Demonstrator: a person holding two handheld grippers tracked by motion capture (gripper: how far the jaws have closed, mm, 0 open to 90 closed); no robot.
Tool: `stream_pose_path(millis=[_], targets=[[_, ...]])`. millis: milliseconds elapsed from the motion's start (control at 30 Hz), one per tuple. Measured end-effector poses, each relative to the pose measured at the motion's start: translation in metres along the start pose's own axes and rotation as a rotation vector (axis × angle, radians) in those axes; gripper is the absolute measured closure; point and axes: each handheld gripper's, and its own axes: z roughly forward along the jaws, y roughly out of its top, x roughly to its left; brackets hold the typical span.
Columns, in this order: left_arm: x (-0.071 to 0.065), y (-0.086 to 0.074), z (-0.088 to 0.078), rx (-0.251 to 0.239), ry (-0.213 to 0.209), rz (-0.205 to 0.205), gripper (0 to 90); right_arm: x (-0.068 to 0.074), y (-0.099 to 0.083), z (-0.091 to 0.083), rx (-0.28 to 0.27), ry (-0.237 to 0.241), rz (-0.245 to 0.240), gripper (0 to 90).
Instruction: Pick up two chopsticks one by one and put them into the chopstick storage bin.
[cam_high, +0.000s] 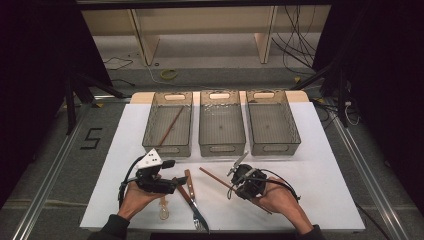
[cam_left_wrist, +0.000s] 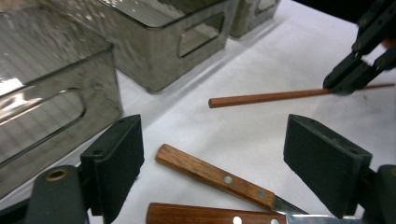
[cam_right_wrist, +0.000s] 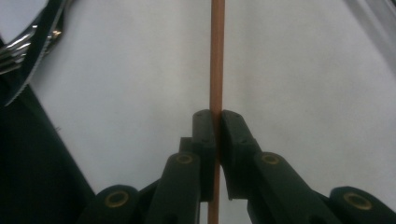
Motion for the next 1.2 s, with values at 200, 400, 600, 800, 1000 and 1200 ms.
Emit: stream_pose_path(millis=[200,400,600,800,1000,1200], targets=[[-0.011,0.007,0.007,0.039,-0.036,0.096,19.3,0.014,0.003,-0.014,-0.023,-0.002,-0.085,85.3],[-0.024,0.012,0.011,0.096,-0.077,0.197,21.5,0.025,0.005,-0.019,-0.031,-0.003,-0.159,85.3],[-0.037,0.014,0.016,0.159,-0.119,0.276,23.4,0.034,0.006,-0.024,-0.037,0.005,-0.194,85.4],[-0.045,0.016,0.020,0.213,-0.138,0.348,29.4,0.040,0.006,-0.024,-0.036,0.018,-0.224,85.4],[-0.052,0.016,0.022,0.264,-0.156,0.409,39.0,0.046,0.008,-0.024,-0.027,0.028,-0.250,85.4],[-0.059,0.017,0.023,0.299,-0.177,0.464,49.1,0.050,0.007,-0.024,-0.026,0.030,-0.271,85.4]])
